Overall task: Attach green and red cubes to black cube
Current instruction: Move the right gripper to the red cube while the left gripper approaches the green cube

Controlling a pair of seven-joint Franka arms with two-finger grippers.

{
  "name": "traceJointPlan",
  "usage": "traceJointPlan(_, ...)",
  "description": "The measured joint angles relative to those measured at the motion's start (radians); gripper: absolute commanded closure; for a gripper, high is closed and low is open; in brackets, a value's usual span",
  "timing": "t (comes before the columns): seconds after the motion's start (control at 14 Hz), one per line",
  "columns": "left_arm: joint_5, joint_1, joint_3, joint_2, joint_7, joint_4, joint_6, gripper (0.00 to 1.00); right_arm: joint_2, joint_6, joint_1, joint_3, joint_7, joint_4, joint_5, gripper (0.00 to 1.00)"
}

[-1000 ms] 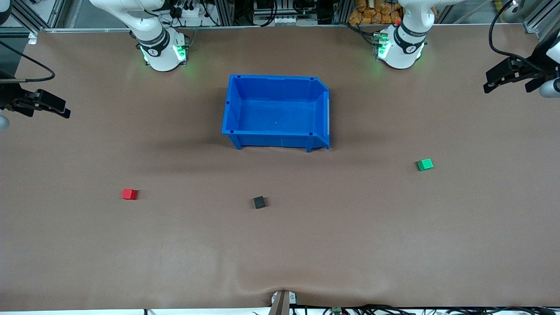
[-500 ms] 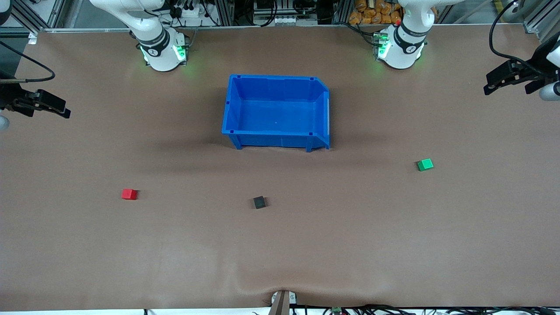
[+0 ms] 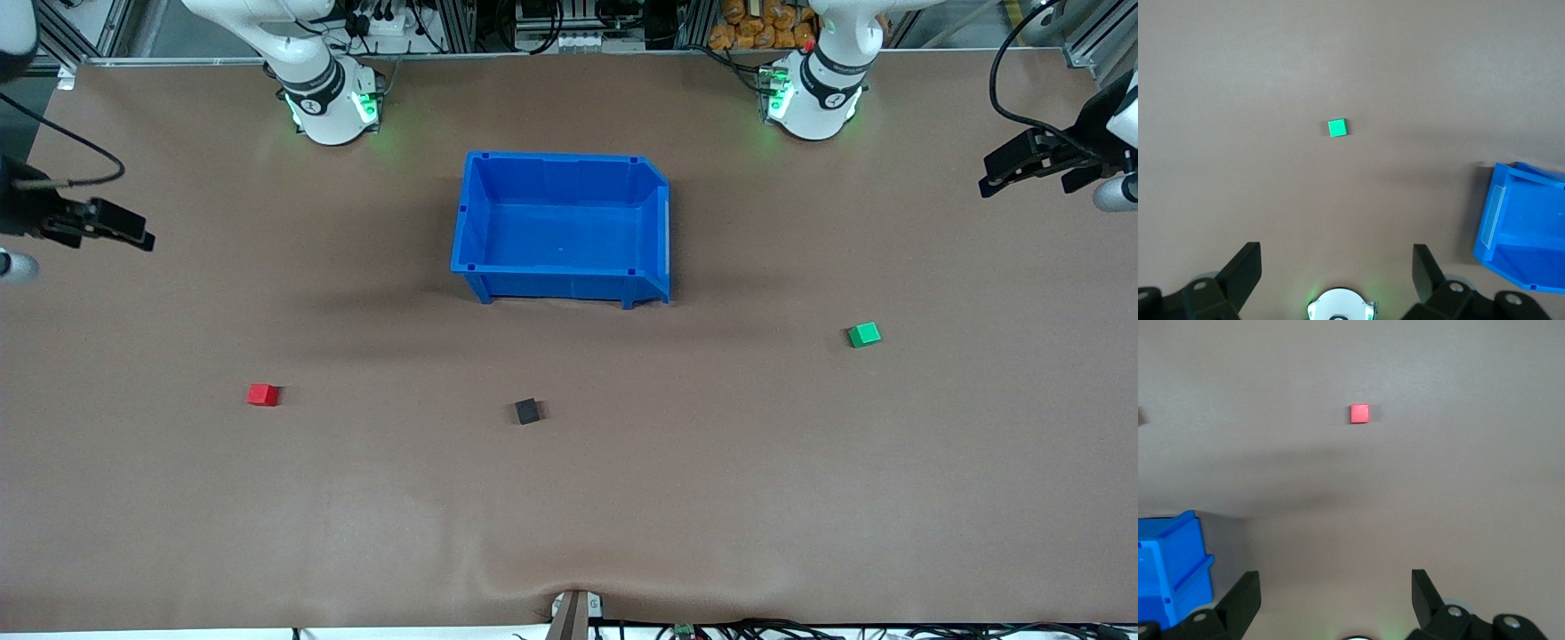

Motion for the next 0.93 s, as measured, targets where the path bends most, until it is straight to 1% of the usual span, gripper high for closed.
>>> traceJointPlan(0.21,0.000,0.000,0.000,0.003,-0.001,-0.006,-0.002,0.00,0.124,0.017,0.001,0.002,0.002,0.040,0.021,0.00)
traceJointPlan(0.5,0.000,0.012,0.002,0.006,-0.003,-0.031,-0.002,0.00,0.298,0.046,0.004,0.002,0.002,0.097,0.023,0.00)
traceJointPlan(0.79,0.000,0.017,0.002,0.007,-0.003,-0.066,-0.003,0.00,0.388,0.064,-0.003,-0.006,0.006,0.114,0.023,0.00)
traceJointPlan(0.93,0.000,0.017,0.002,0.007,-0.003,-0.084,-0.002,0.00,0.444,0.123,-0.009,-0.007,0.005,0.113,0.024,0.00)
